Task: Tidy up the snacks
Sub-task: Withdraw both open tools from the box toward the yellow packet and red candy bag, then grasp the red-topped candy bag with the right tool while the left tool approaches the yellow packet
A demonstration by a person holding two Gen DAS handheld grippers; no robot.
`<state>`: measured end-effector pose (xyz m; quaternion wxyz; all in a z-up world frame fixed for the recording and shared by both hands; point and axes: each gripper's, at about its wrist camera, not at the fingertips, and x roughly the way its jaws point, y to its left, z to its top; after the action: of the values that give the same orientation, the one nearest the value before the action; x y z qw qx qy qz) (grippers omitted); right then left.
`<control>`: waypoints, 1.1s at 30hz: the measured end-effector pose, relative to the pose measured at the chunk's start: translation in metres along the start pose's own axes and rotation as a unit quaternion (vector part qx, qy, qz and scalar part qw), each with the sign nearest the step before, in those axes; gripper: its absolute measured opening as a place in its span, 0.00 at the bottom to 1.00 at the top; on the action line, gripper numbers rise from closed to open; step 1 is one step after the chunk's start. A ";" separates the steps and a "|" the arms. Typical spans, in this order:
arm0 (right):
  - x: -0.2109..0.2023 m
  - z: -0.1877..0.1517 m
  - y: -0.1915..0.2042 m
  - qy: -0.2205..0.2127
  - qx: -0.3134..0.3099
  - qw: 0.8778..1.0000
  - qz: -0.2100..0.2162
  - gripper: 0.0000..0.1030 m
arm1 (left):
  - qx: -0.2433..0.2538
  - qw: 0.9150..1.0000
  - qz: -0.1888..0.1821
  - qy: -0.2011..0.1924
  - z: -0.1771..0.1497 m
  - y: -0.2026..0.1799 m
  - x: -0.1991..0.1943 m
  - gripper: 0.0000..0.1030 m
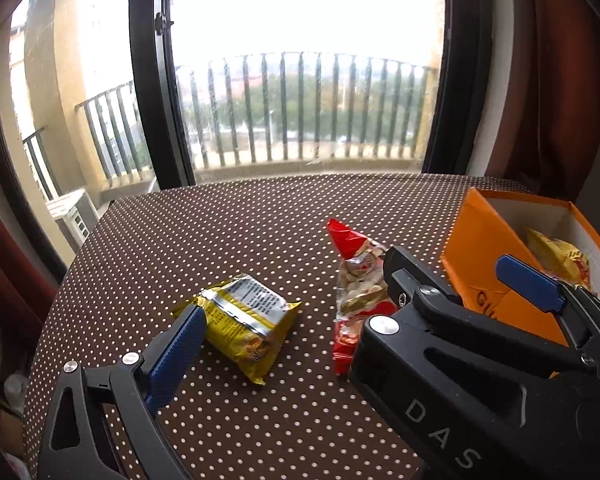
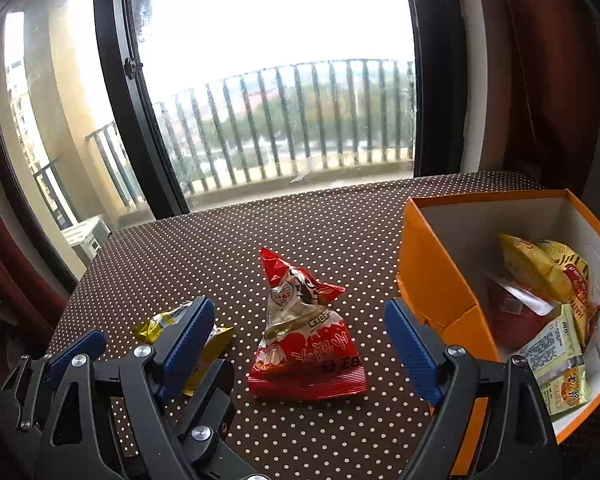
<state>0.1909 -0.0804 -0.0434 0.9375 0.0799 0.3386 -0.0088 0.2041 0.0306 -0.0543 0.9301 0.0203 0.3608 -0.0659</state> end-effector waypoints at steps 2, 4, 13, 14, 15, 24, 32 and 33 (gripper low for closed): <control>0.009 0.001 0.003 0.007 -0.001 1.000 0.003 0.86 | -0.001 1.000 0.004 0.006 0.001 0.005 0.008 0.96; 0.019 0.002 0.005 0.013 -0.002 1.000 0.006 0.86 | -0.002 1.000 0.007 0.011 0.003 0.009 0.016 0.96; 0.067 0.006 0.009 0.040 0.002 0.999 -0.002 0.87 | -0.015 0.999 0.024 0.038 0.008 0.017 0.057 0.96; 0.071 0.005 0.008 0.045 0.002 0.999 -0.002 0.87 | -0.015 0.999 0.027 0.043 0.007 0.019 0.062 0.96; 0.078 0.004 0.009 0.051 0.001 0.999 -0.001 0.87 | -0.015 0.998 0.029 0.048 0.007 0.020 0.067 0.96; 0.118 -0.005 0.009 0.082 -0.010 0.996 -0.014 0.87 | -0.016 0.995 0.052 0.081 0.001 0.024 0.105 0.96; 0.135 -0.006 0.007 0.092 -0.024 0.995 -0.027 0.86 | -0.004 0.993 0.090 0.076 -0.004 0.022 0.120 0.96; 0.138 -0.007 0.007 0.096 -0.024 0.995 -0.028 0.86 | 0.000 0.993 0.096 0.075 -0.005 0.020 0.121 0.96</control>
<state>0.2930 -0.0673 -0.1354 0.9016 0.0484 0.4295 -0.0193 0.2919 0.0382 -0.1398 0.9023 0.0596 0.4262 0.0252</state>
